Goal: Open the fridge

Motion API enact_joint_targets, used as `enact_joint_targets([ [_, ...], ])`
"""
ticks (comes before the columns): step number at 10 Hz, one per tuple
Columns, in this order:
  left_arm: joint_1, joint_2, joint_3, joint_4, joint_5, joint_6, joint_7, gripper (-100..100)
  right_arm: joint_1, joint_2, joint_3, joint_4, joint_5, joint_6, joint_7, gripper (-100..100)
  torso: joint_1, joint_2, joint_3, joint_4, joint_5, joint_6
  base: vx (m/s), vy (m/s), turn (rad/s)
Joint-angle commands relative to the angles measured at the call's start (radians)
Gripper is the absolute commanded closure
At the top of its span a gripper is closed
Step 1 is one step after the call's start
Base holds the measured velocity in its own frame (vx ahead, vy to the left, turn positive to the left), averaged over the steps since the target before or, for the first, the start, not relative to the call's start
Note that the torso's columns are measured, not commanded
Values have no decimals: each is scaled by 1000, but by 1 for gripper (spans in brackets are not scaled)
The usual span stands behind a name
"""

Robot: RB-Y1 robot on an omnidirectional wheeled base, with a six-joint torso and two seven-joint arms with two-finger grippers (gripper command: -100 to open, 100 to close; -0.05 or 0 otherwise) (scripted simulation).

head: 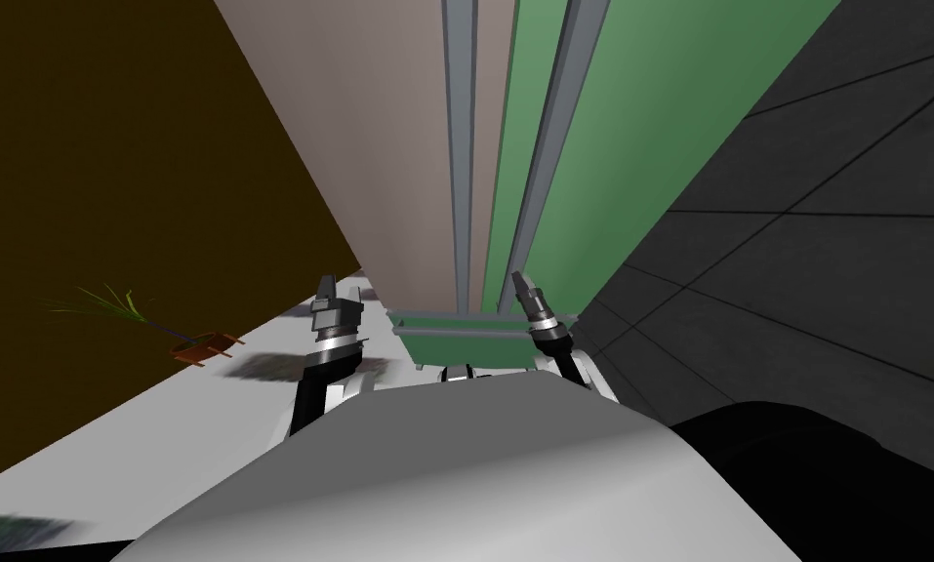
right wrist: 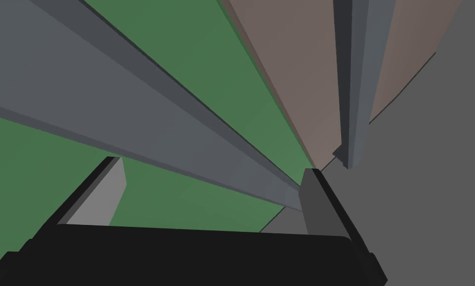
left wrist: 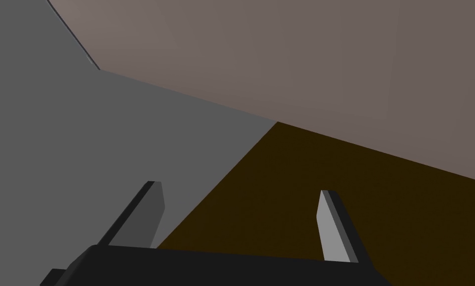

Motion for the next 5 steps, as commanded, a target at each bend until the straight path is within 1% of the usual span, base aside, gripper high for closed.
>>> enact_joint_targets([
  [1,0,0,0,0,0,0,0,0,8,4,26,41,30,8,20,-100,0,-1,0,-2,-1,-1,0,0,0],
  [5,0,0,0,0,0,0,0,0,8,4,26,41,30,8,20,-100,-3,-3,-2,0,-1,0,-2,-2,-6],
])
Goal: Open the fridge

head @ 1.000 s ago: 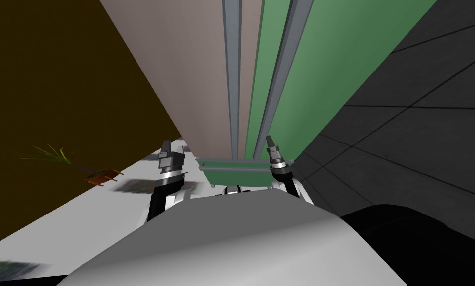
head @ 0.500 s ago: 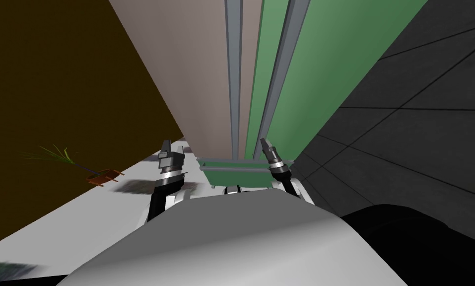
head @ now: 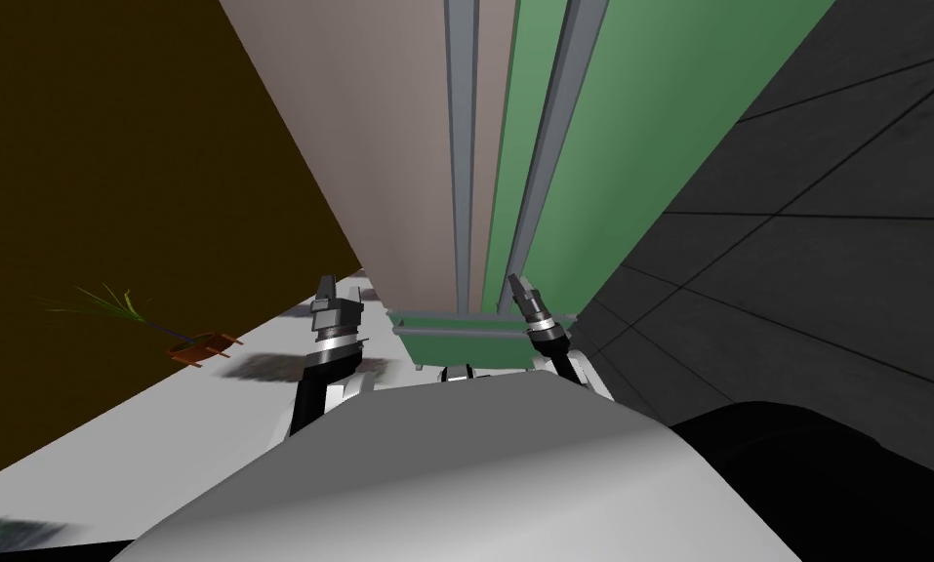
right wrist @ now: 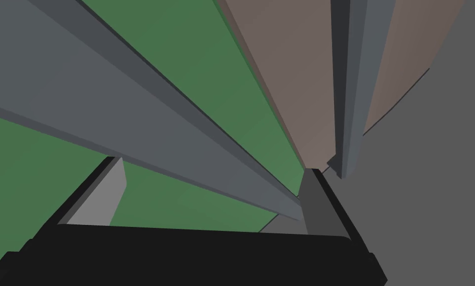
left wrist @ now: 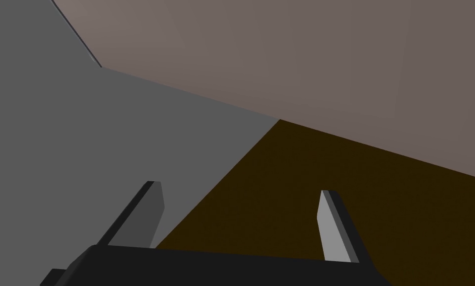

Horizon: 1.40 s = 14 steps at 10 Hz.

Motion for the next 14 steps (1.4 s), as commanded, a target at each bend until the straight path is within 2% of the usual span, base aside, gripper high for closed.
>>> enact_joint_targets([
  [1,0,0,0,0,0,0,0,0,9,-2,16,18,3,11,-5,-100,0,0,0,0,0,0,4,5,15],
  [3,0,0,0,0,0,0,0,0,9,-2,16,18,3,11,-5,-100,-1,1,0,0,0,1,-1,-2,-5],
  [4,0,0,0,0,0,0,0,0,5,-22,-17,22,34,8,31,-100,-2,0,0,0,-1,0,-7,49,-75],
  [5,0,0,0,0,0,0,0,0,6,-29,-21,29,47,13,44,-100,-2,2,1,1,-1,4,-10,84,-107],
  [8,0,0,0,0,0,0,0,0,8,-52,-33,55,94,31,89,-100,0,3,2,0,-1,-1,0,105,-30],
  [10,0,0,0,0,0,0,0,0,8,-52,-33,55,94,31,89,-100,-3,5,3,4,0,1,6,53,-27],
  [14,0,0,0,0,0,0,0,0,10,-85,-51,97,164,59,154,-100,-2,0,0,1,-1,0,9,74,-24],
])
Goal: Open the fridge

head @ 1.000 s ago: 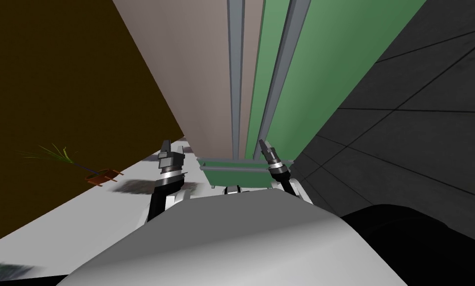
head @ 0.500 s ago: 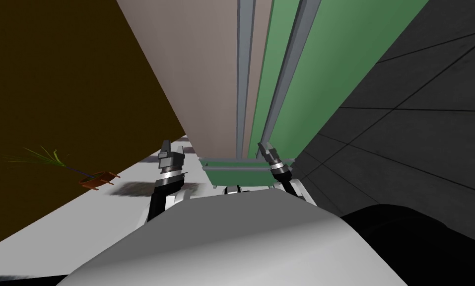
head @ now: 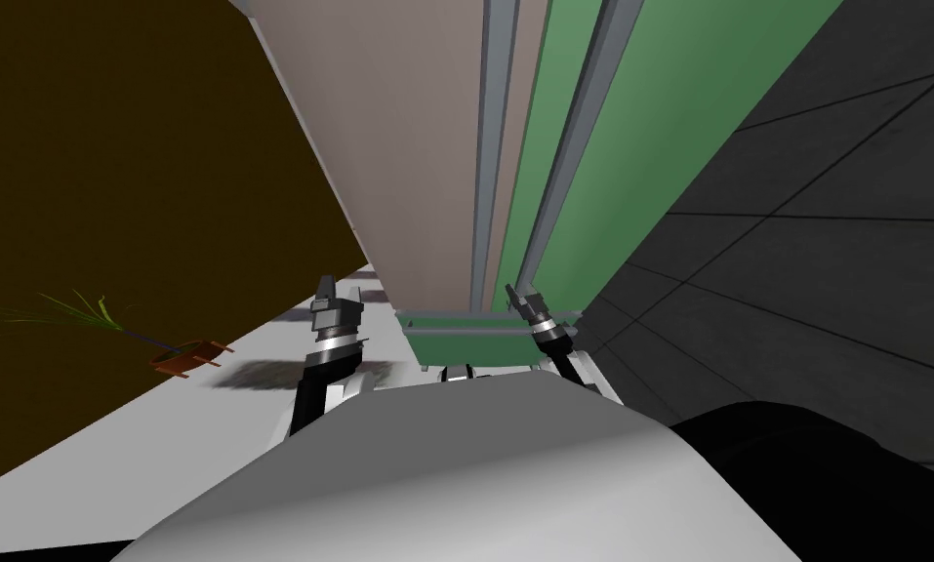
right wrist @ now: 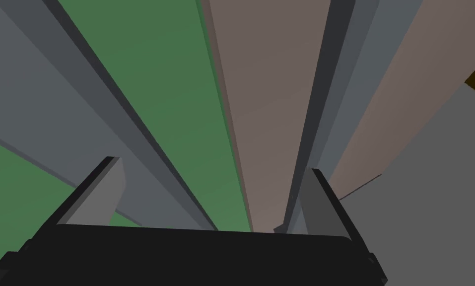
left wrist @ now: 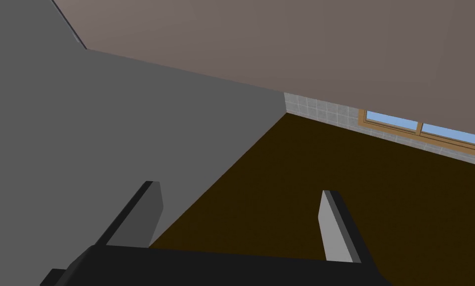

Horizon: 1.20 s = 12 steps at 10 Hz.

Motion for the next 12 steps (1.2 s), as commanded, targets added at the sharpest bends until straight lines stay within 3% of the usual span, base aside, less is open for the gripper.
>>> enact_joint_targets([
  [1,0,0,0,0,0,0,0,0,3,-23,0,48,45,22,39,-100,-1,0,0,-1,-1,0,11,113,-13],
  [4,0,0,0,0,0,0,0,0,4,-53,-17,90,107,48,97,-100,-9,26,15,15,2,16,35,126,-6],
  [12,0,0,0,0,0,0,0,0,7,-111,-49,169,228,97,213,-100,-3,9,8,2,-2,4,10,90,-31],
])
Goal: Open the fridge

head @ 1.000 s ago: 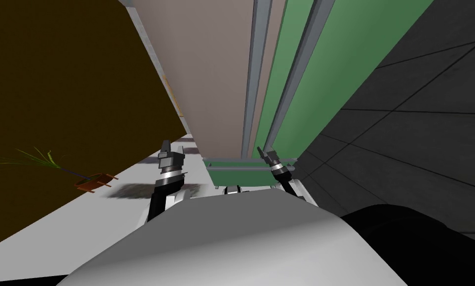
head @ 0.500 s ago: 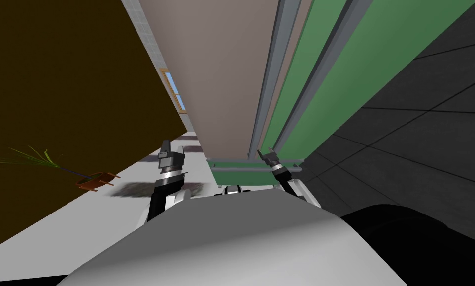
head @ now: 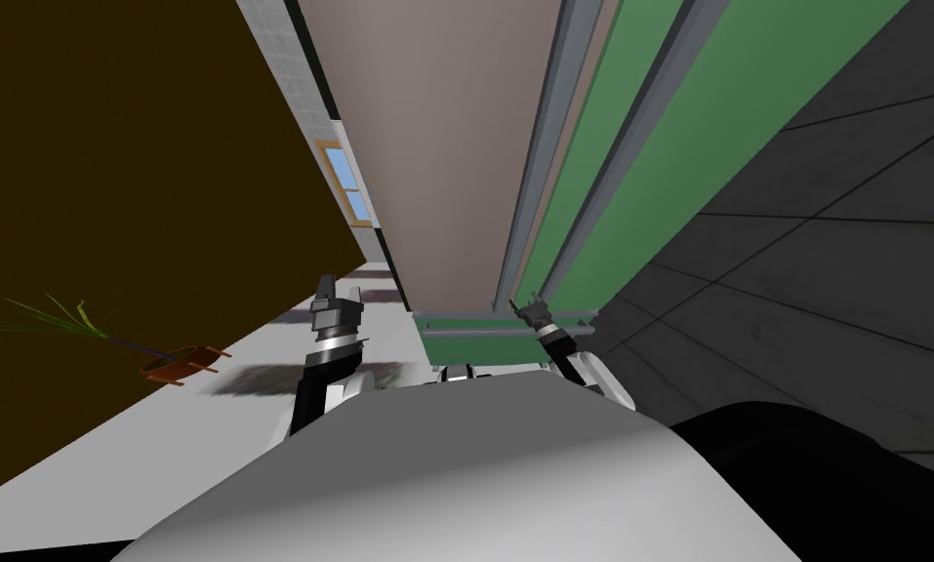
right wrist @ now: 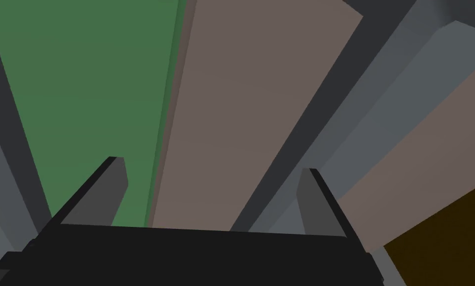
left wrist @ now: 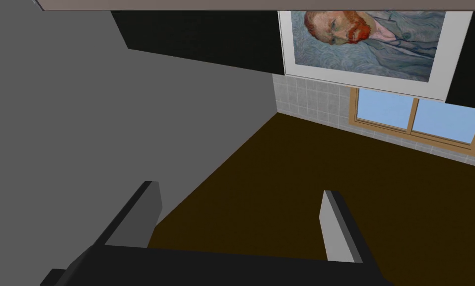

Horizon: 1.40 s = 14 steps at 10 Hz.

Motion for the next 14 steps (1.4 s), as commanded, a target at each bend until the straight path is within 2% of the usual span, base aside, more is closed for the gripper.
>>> enact_joint_targets([
  [1,0,0,0,0,0,0,0,0,7,-26,11,27,47,34,39,-100,-1,-1,-1,-1,-1,-1,-4,93,-33],
  [5,0,0,0,0,0,0,0,0,8,-58,-7,72,115,62,104,-100,-7,-7,-3,-3,-4,-1,7,97,-27],
  [8,0,0,0,0,0,0,0,0,9,-76,-17,97,151,77,138,-100,-12,-11,-6,-3,-7,-2,1,82,-12],
  [12,0,0,0,0,0,0,0,0,9,-84,-22,110,169,84,155,-100,-16,-8,-4,-3,-8,0,-2,40,-11],
  [14,0,0,0,0,0,0,0,0,9,-101,-31,135,203,99,187,-100,-17,-10,-5,-3,-9,1,7,84,-20],
])
